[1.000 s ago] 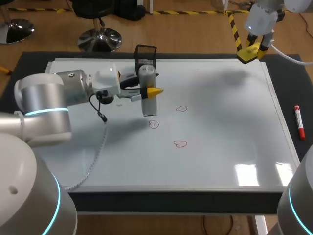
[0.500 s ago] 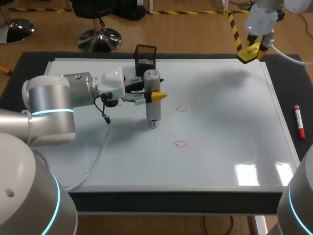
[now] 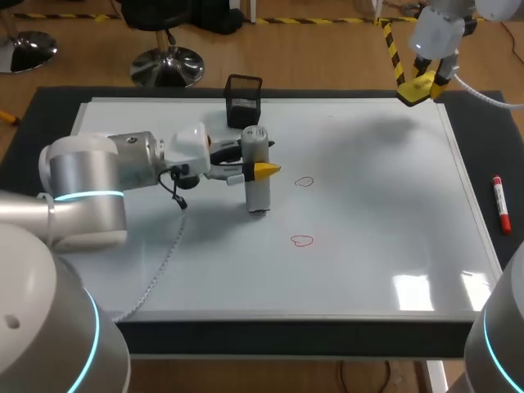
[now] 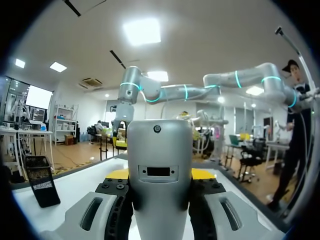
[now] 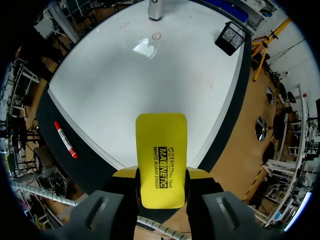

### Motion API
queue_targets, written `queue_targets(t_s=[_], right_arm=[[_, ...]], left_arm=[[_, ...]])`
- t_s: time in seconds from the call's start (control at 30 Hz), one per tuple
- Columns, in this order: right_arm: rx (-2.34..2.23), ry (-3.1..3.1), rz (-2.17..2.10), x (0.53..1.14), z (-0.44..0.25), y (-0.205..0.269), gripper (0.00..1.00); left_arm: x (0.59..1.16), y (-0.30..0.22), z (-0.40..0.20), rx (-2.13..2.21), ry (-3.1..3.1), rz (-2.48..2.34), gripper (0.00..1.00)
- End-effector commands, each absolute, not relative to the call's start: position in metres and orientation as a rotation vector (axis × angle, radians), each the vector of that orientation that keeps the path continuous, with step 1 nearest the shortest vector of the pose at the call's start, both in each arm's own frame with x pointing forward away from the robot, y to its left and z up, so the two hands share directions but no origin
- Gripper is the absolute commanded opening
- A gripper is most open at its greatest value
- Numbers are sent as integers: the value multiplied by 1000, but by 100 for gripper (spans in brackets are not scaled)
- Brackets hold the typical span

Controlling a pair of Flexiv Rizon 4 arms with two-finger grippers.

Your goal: Pick up the inspection probe, press it on each red-marked spot on the whiteboard one by one, put down the probe, pick up the eraser, and wipe off all the red marks.

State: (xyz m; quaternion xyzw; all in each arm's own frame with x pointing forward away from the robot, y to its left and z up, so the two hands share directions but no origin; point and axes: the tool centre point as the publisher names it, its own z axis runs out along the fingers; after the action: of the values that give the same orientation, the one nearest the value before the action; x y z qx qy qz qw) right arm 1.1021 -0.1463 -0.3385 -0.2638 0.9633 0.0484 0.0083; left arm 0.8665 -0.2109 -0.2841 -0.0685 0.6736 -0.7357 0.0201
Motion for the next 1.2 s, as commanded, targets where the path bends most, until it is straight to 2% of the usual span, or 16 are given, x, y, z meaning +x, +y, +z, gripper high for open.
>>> queue_targets(t_s=[0.03,1.2], right_arm=[[-828,3015,147,1103,-337,-146,0],[-828,3015,147,1103,-337,-146,0]], left_arm=[[866,-209,-288,-204,2075,-2292,0],[862,-208,-291,-206,2080,-2289,0]])
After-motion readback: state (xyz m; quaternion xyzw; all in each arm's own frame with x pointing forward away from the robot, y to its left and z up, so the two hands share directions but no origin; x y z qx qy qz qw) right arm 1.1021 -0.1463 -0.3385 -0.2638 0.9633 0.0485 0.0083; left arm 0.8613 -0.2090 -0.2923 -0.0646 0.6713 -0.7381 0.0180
